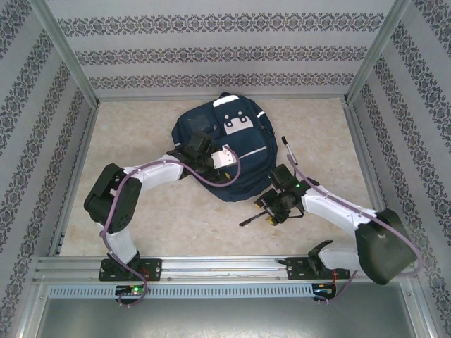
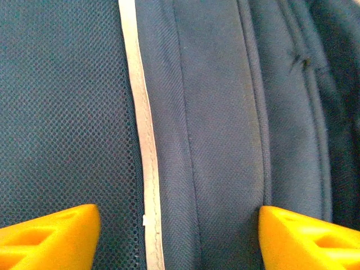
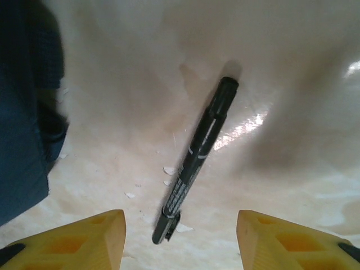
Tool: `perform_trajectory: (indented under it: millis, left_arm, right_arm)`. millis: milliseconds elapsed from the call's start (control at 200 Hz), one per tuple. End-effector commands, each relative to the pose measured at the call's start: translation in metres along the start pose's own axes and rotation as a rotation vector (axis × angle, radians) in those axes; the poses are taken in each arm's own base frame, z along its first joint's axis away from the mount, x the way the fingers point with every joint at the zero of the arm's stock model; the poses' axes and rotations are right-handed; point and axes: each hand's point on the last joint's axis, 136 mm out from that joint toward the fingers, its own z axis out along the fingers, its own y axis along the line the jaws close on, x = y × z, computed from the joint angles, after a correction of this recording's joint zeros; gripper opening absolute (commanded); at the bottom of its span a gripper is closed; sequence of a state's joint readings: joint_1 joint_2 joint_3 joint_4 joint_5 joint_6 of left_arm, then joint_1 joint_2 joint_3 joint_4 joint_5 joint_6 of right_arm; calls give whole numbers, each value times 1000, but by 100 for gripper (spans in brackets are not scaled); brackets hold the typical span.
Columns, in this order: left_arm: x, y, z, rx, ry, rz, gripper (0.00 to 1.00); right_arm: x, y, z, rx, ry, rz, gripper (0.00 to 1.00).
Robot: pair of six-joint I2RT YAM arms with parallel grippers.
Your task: Pack books, pencil case, and school supplies into a backpack
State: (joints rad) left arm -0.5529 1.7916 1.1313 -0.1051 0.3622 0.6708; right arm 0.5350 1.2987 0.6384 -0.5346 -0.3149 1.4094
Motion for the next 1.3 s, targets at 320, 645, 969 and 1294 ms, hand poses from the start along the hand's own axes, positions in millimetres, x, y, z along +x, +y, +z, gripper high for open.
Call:
perform_trajectory:
  millis: [320,645,969,1294]
  left_arm:
    - [-18,-42,-14,231,-48,-14,81]
    - [-6,13,14,-127,106,-122,46]
    - [-46,-3,-18,-42,-37,-164,0]
    - [-83,15,-56,-116,-151,-214,0]
  right_arm:
    - [-3,11,31,11,12,75,24]
    - [-5,5,25,3,-26,95,8]
    - [-1,56,-27,-188,-72,-70,6]
    - [-22,127,-85,-385,-147,-153,2]
